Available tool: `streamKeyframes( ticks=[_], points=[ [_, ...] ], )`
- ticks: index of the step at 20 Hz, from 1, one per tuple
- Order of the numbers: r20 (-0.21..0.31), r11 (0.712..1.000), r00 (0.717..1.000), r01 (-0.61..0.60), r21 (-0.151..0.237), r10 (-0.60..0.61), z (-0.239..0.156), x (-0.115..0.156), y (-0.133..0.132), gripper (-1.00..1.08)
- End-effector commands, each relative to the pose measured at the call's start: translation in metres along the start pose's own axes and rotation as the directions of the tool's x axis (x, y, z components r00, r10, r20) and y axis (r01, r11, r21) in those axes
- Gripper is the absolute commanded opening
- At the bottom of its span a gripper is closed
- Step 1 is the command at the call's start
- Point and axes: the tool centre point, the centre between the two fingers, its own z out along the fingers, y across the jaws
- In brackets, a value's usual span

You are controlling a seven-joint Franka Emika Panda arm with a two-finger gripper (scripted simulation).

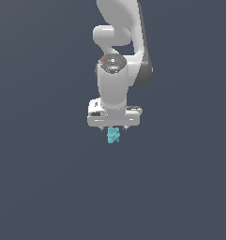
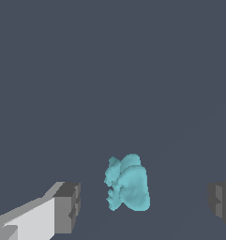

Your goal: Pick up the object and move it to a goal position.

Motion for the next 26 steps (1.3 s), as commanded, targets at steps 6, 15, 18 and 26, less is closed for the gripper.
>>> streamKeyframes(
  ticks=[6,15,18,26],
  points=[
    [-0.009,0.999,0.999,-0.036,0.011,0.037,-0.003,0.003,0.007,1.00],
    [-0.017,0.997,0.997,-0.069,0.022,0.069,-0.006,0.006,0.013,1.00],
    [-0.015,0.998,0.998,-0.054,0.017,0.054,0.002,0.002,0.012,1.00],
    [-0.001,0.999,0.999,0.037,-0.003,-0.037,0.043,-0.025,0.007,1.00]
  ],
)
